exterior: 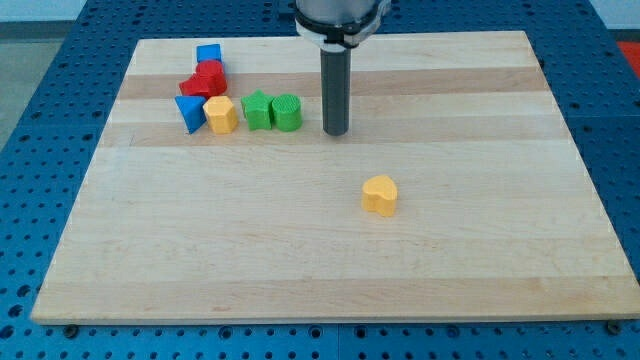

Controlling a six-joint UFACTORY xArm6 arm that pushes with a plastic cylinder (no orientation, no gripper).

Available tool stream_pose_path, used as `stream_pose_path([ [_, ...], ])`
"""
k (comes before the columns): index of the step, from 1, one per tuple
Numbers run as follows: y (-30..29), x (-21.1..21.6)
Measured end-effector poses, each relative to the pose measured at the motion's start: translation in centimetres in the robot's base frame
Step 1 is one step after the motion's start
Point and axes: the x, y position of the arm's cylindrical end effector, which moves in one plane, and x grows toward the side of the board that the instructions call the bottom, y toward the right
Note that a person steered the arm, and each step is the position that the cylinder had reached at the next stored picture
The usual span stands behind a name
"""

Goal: Push the green blocks close to the yellow hexagon

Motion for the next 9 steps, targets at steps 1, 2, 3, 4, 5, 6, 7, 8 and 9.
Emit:
stream_pose_path([
  [1,0.0,-2.3],
  [2,-1.2,-2.4],
  [3,-3.3,-2.4],
  [4,-4.4,-2.4],
  [5,-3.9,-2.4],
  [6,-3.3,-4.2],
  [7,-6.4,-6.3],
  [8,-8.1,-6.4],
  [9,-9.1,-6.0],
])
